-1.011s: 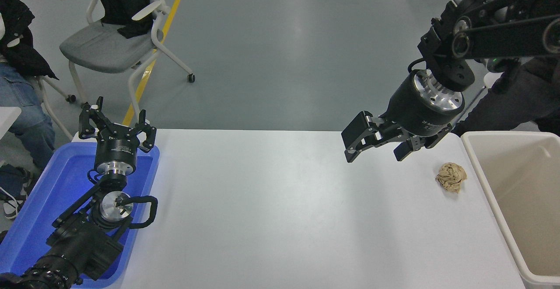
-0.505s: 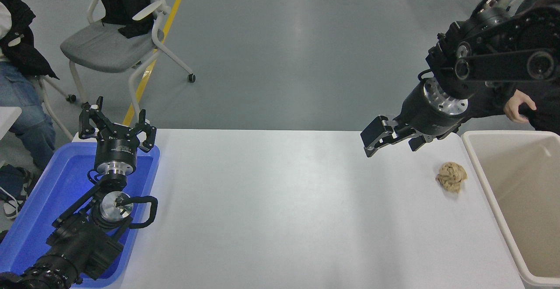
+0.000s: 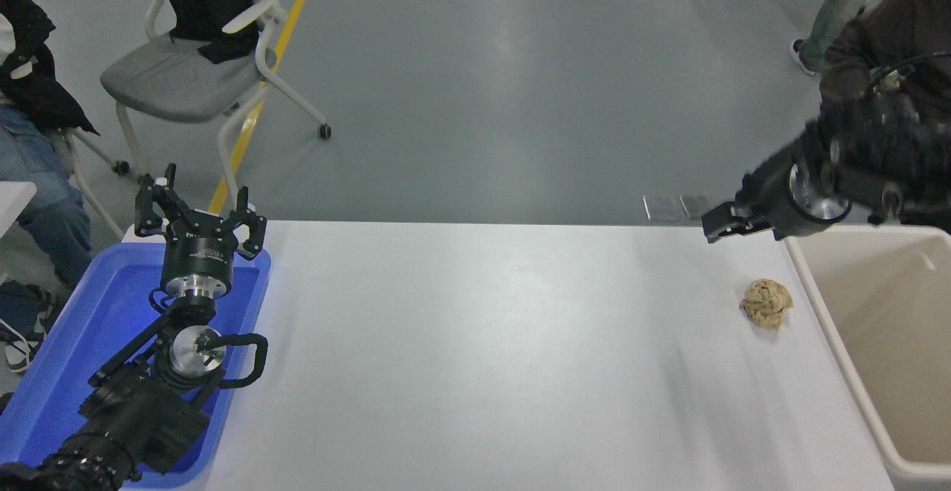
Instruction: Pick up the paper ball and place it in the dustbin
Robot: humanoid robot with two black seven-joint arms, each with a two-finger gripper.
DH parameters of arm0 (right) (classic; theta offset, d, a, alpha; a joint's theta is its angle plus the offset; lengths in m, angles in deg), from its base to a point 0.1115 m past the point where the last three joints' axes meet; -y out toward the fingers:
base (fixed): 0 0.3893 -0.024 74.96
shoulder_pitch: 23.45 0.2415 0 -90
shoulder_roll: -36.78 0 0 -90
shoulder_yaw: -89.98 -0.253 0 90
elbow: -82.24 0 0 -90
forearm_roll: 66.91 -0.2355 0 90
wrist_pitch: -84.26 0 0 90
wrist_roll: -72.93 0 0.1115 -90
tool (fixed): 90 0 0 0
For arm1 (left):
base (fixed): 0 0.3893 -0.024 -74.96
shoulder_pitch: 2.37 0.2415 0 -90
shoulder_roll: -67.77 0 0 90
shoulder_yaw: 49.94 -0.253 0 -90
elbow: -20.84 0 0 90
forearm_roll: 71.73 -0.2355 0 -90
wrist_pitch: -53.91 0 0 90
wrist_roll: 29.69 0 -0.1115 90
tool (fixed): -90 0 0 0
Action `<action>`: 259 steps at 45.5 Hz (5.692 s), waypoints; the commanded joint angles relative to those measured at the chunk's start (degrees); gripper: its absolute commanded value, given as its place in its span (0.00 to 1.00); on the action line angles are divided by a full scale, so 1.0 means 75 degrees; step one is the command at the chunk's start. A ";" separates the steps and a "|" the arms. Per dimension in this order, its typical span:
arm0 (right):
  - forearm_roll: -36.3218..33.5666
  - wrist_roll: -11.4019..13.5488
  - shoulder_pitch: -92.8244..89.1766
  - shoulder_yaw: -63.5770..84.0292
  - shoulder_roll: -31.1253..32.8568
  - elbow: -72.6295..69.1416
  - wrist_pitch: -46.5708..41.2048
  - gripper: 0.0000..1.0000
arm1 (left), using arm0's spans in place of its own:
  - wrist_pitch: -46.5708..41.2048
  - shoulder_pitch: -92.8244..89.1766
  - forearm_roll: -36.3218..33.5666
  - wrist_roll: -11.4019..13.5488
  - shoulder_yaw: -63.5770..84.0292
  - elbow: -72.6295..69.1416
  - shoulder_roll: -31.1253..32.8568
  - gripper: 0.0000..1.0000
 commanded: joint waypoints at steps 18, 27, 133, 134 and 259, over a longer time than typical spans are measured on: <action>0.0180 0.0572 -0.3100 -0.1576 -0.0717 0.1950 0.2972 1.00 | 0.0000 0.0001 0.0000 0.0002 0.0000 -0.0002 0.0000 0.99; 0.0192 0.0677 -0.3370 -0.1611 -0.0846 0.2325 0.3113 1.00 | 0.0000 0.0001 0.0000 0.0002 0.0000 -0.0002 0.0000 0.99; 0.0344 0.1099 -0.3629 -0.2139 -0.0999 0.2443 0.3770 0.00 | 0.0000 0.0001 0.0000 0.0014 0.0000 -0.0002 0.0000 0.99; 0.0344 0.1088 -0.3582 -0.2115 -0.0964 0.2408 0.3758 0.00 | 0.0000 0.0001 0.0000 0.0014 0.0011 -0.0002 0.0000 0.99; 0.1810 0.0947 -0.4940 -0.4939 0.1616 0.2138 0.3031 0.00 | 0.0000 0.0012 0.0000 0.0002 0.0000 -0.0002 0.0000 0.99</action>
